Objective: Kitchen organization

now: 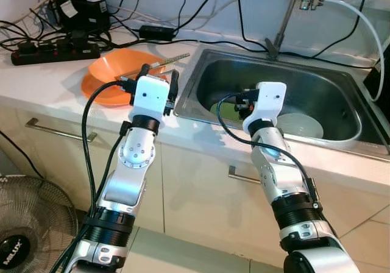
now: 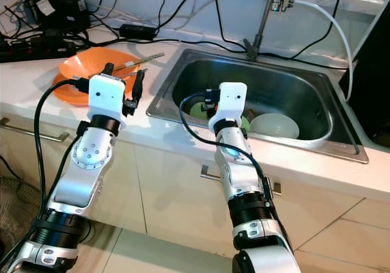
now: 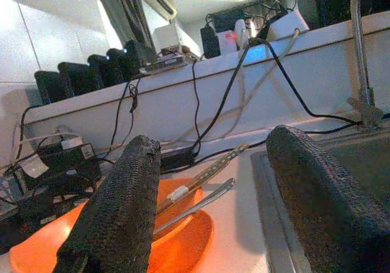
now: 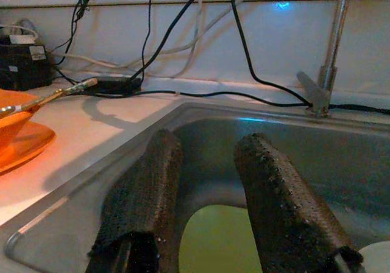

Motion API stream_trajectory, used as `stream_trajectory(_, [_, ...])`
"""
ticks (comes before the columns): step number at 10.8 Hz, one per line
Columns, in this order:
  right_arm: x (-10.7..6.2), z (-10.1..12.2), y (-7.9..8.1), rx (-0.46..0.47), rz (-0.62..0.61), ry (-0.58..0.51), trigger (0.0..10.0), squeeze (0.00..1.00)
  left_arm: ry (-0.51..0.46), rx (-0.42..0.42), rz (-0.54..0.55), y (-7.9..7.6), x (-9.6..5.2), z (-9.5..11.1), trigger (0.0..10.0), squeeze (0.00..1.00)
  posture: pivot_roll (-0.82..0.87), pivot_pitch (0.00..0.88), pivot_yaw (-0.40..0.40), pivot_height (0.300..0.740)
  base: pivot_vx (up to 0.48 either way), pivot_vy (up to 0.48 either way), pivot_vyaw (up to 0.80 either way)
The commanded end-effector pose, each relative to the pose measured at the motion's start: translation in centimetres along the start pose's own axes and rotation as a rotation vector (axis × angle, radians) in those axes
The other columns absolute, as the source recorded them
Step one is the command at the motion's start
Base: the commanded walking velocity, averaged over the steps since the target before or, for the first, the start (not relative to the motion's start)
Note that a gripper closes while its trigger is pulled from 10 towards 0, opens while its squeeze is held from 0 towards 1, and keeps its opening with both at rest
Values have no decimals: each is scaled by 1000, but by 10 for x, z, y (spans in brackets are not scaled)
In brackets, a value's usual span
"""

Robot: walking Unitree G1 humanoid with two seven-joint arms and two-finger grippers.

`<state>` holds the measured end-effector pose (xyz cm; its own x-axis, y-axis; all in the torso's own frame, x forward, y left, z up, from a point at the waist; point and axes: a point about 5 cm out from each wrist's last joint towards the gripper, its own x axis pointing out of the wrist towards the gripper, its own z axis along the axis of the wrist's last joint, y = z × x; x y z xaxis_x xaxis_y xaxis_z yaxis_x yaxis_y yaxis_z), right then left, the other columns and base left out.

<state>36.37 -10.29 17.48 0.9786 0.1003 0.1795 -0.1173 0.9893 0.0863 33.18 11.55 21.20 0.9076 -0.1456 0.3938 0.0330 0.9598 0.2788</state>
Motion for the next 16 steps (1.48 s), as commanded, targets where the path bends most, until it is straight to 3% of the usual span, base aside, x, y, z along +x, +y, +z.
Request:
stream_trajectory(1, [2,1,-2,12,-12,5,10000,0,2,-1,-16,-3,2,1,10000,0,141,35,-62,740,0,0,0])
stream_trajectory(4, [1,-1,-2,5,-11,10,10000,0,10,-17,-18,0,1,0,10000,0,144,34,-60,740,0,0,437])
stream_trajectory(9, [2,0,0,8,-11,3,10000,0,21,-28,-22,-3,2,-2,10000,0,143,4,-53,740,0,0,0])
stream_trajectory(16, [2,0,0,7,-11,-1,10000,0,24,-26,-22,-3,3,-1,10000,0,144,17,-53,740,246,0,121])
